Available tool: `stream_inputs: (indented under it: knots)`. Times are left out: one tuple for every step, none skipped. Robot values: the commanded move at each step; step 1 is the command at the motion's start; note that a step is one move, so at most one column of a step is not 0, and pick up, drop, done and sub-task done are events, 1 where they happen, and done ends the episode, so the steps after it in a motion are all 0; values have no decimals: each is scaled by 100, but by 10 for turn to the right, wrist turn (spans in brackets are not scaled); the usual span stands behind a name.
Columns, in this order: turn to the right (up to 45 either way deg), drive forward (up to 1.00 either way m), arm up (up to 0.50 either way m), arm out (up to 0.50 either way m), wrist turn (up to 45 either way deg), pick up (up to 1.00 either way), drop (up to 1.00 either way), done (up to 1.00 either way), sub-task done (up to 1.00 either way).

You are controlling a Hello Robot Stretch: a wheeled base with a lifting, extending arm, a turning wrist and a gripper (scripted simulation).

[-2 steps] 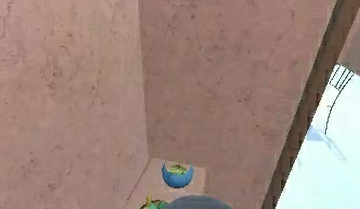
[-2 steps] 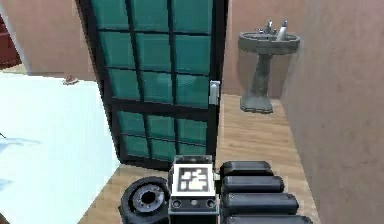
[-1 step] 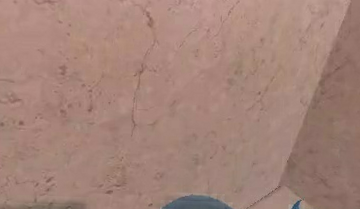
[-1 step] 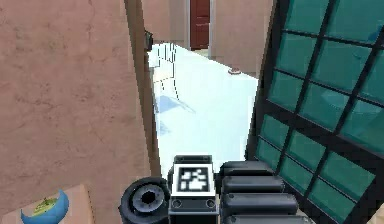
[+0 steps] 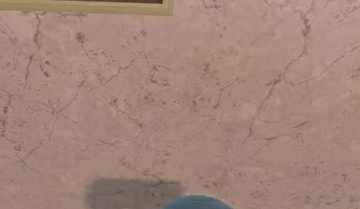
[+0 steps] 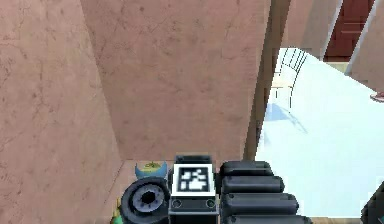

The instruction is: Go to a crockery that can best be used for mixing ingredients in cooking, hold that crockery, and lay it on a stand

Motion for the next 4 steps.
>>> stream_inputs:
  knots:
    - [0,0,0,46,0,0,0,0,0]
    - [0,0,0,0,450,0,0,0,0]
    - [0,0,0,0,90,0,0,0,0]
    - [0,0,-18,0,0,0,0,0,0]
